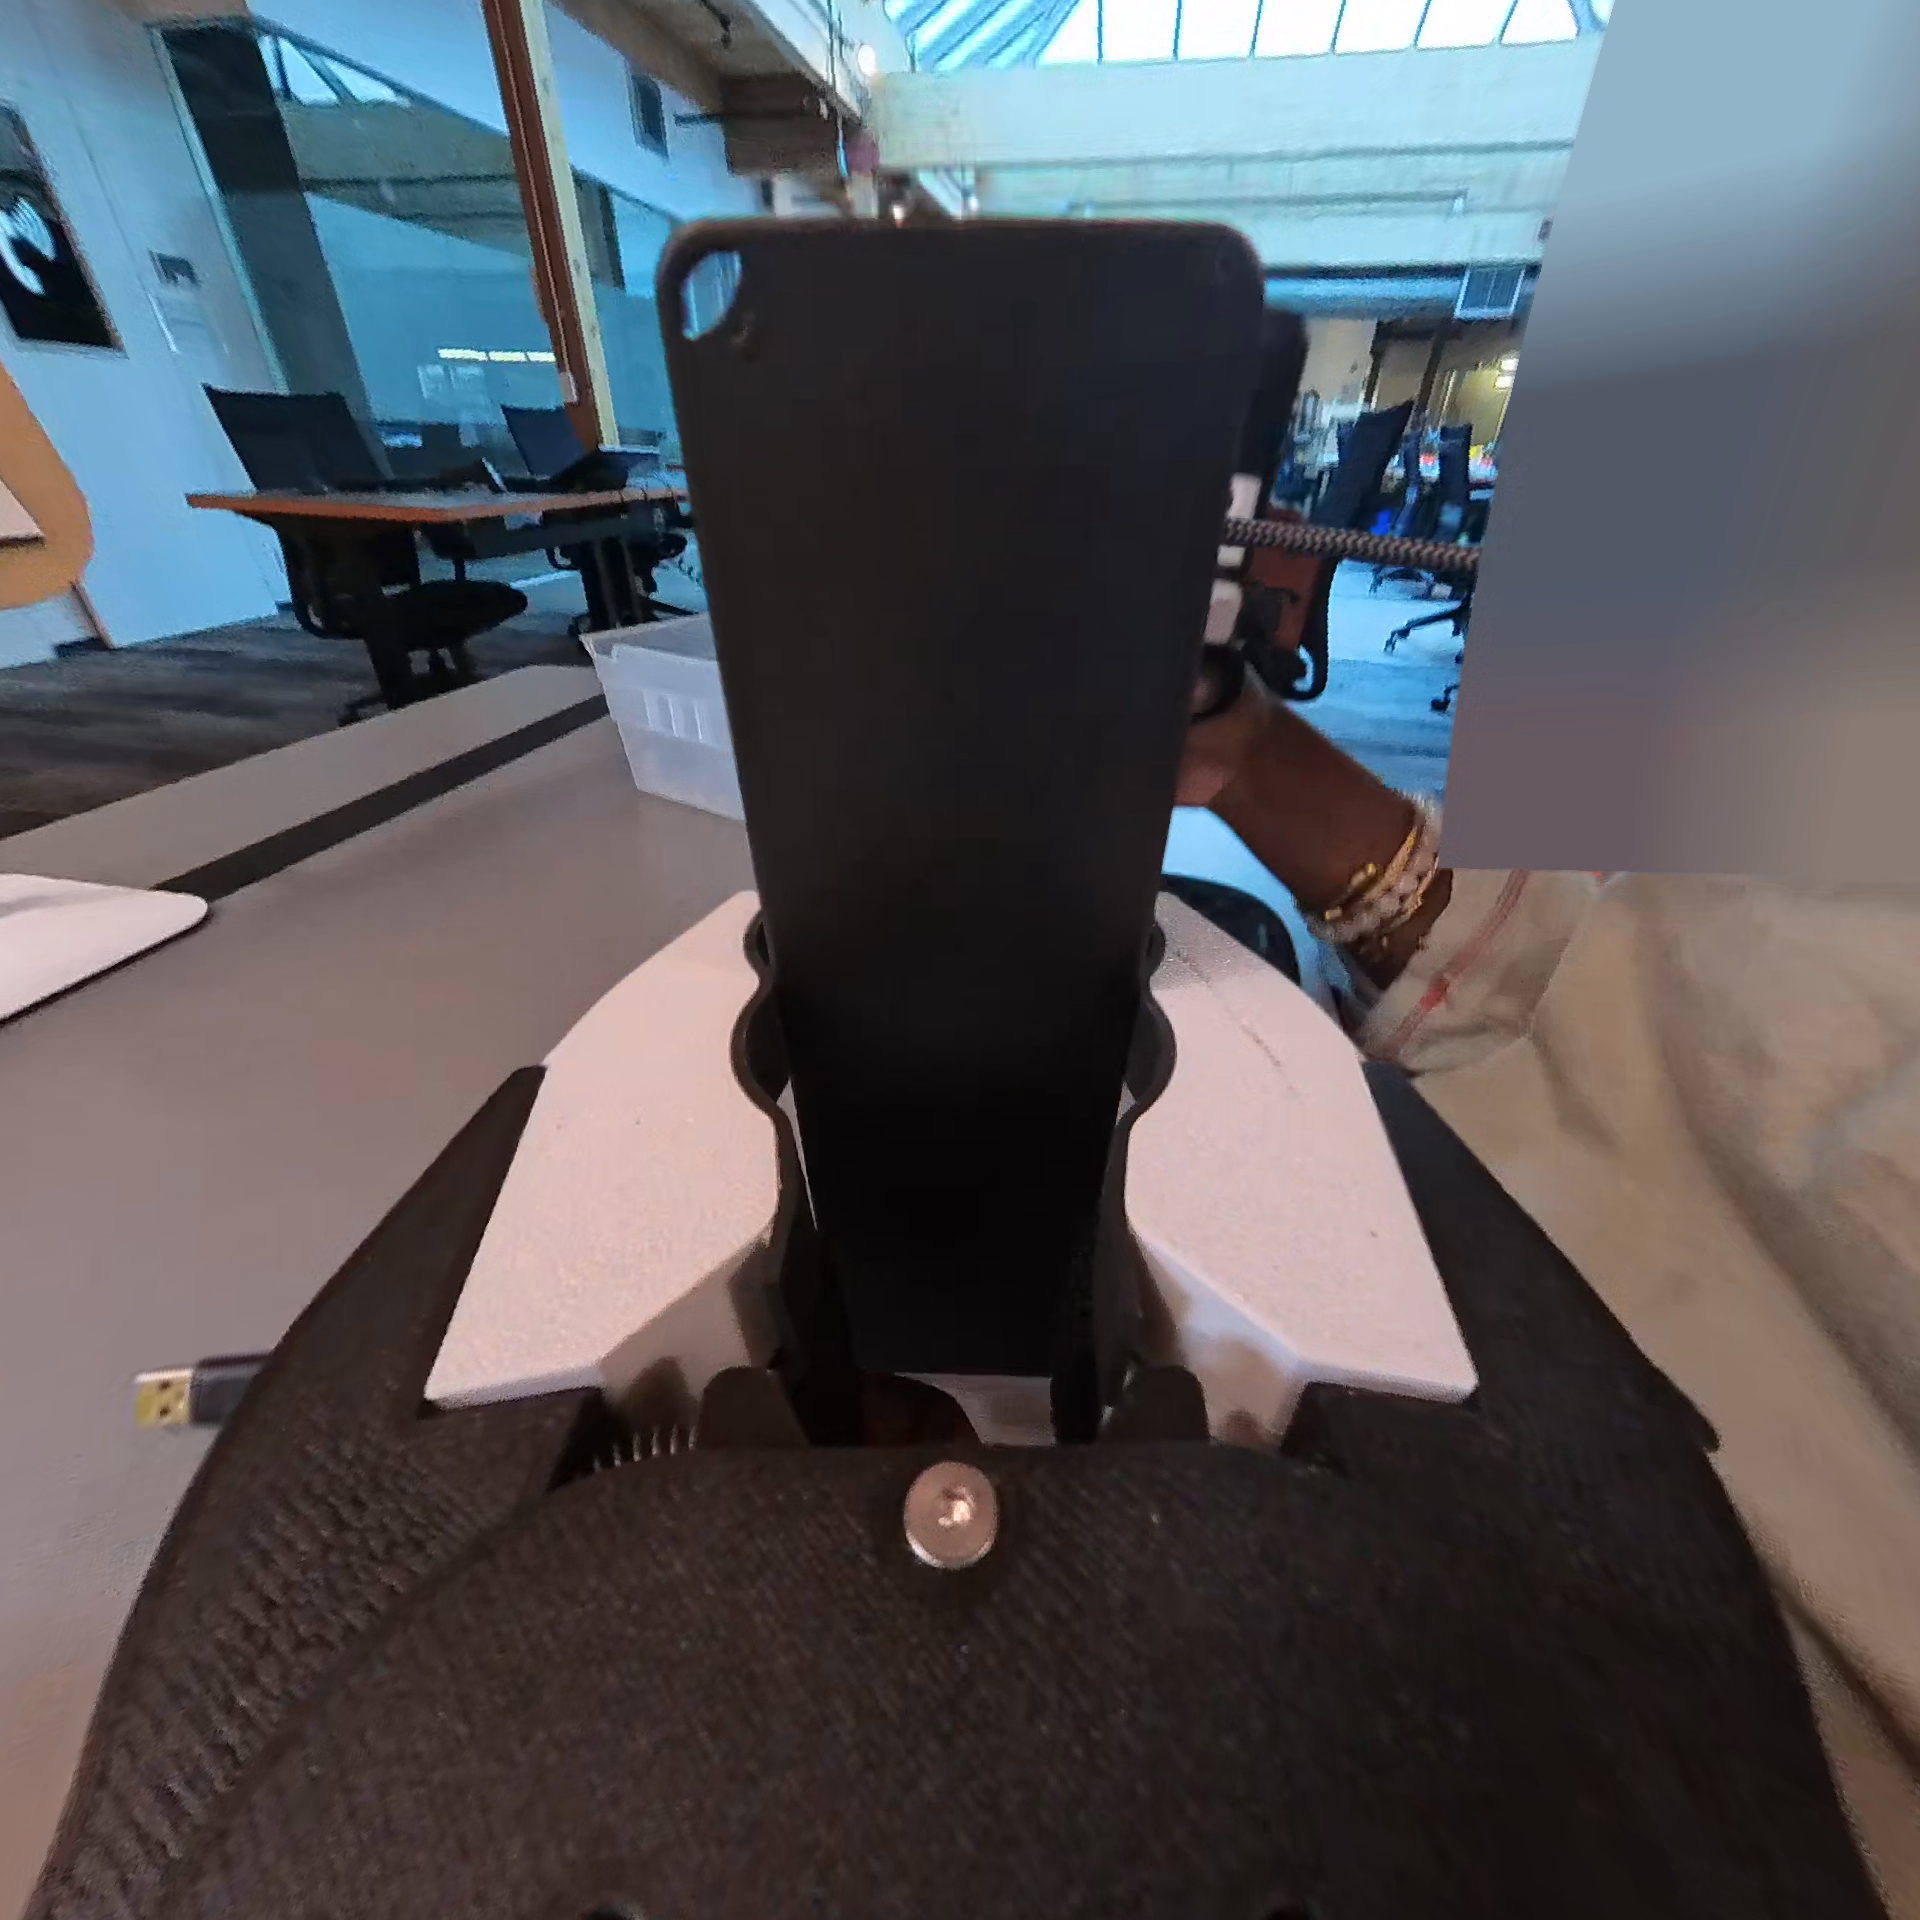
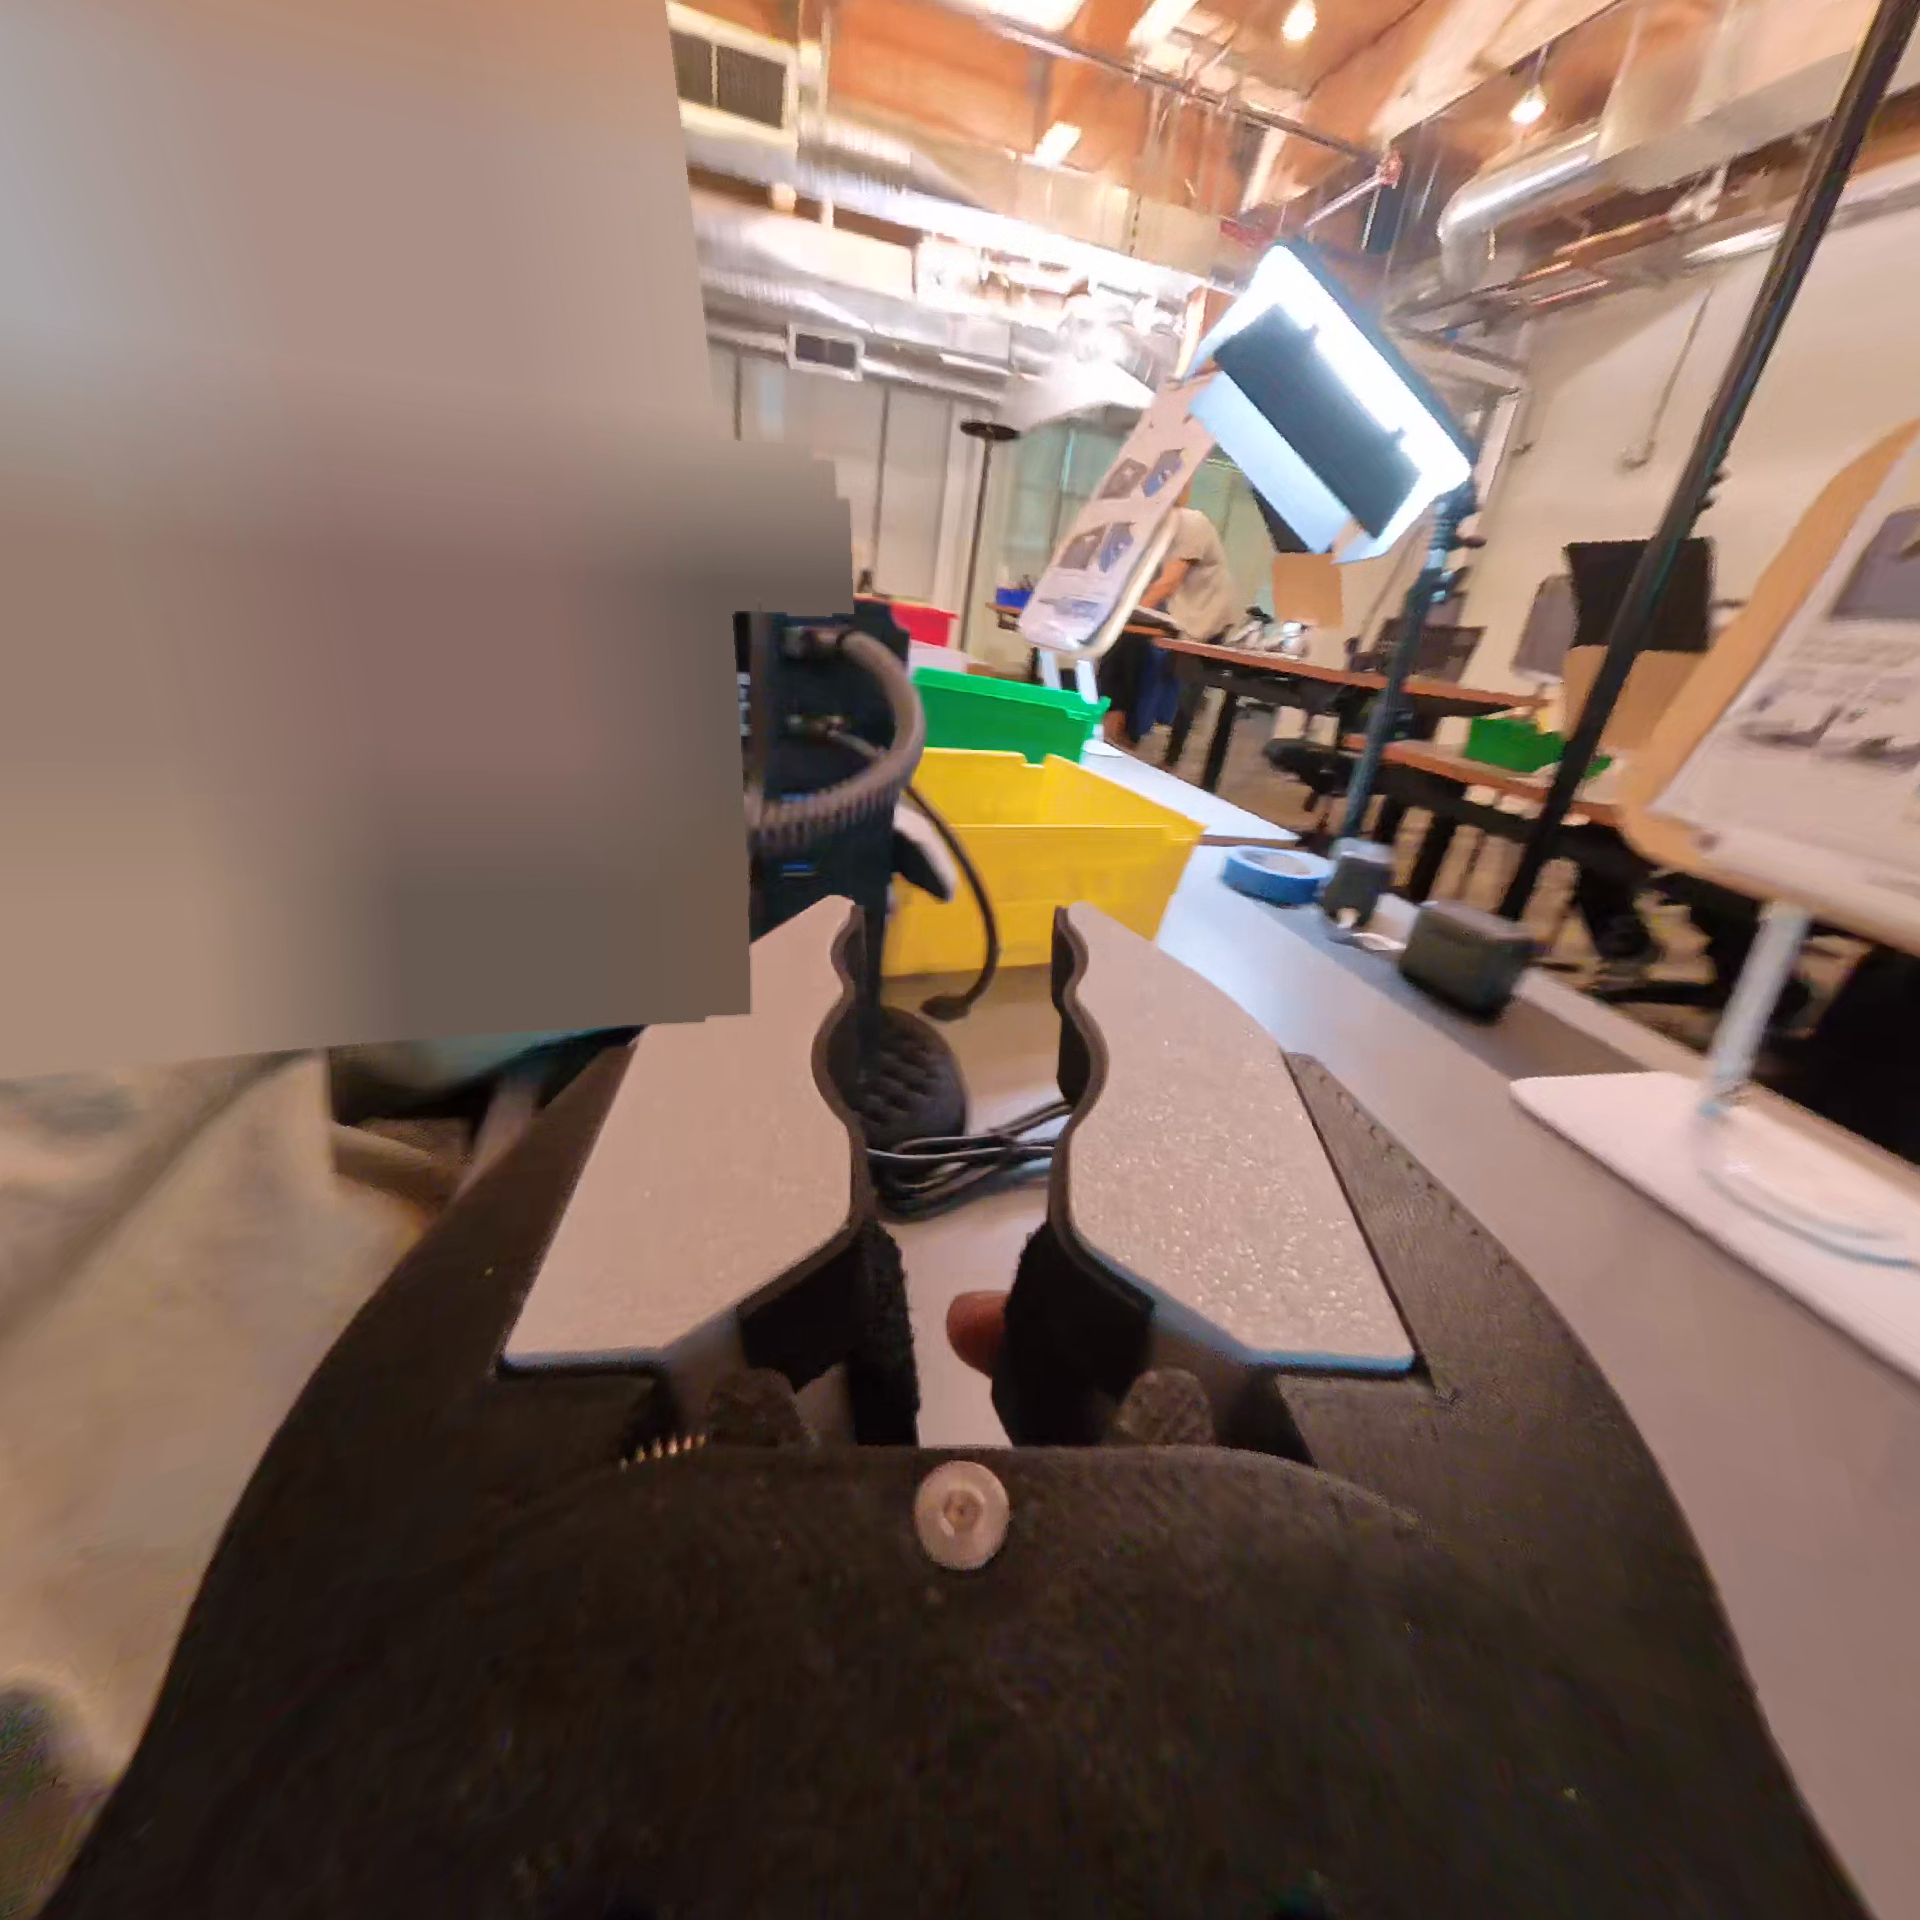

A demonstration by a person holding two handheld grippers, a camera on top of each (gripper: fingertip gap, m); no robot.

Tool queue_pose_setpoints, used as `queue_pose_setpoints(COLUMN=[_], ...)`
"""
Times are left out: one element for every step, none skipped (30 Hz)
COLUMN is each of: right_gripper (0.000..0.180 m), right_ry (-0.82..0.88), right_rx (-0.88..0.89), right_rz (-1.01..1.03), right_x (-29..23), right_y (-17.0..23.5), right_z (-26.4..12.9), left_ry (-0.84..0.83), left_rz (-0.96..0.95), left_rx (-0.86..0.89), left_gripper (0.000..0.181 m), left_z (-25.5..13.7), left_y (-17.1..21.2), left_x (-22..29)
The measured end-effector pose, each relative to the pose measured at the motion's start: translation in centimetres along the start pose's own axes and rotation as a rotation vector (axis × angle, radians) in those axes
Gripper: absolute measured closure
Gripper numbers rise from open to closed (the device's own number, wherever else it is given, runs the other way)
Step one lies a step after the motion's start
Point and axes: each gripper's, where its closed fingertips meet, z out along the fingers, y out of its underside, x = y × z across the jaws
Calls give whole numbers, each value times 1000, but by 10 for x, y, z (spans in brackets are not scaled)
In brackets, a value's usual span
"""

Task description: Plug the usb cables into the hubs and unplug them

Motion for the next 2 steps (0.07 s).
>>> queue_pose_setpoints(right_gripper=[146, 145], right_ry=[31, 59], right_rx=[1, 34], right_rz=[-44, -71], right_x=[5, 10], right_y=[-7, -19], right_z=[-1, -3], left_ry=[7, 16], left_rz=[6, 14], left_rx=[-15, -24], left_gripper=[117, 117], left_z=[2, 2], left_y=[3, 6], left_x=[1, 3])
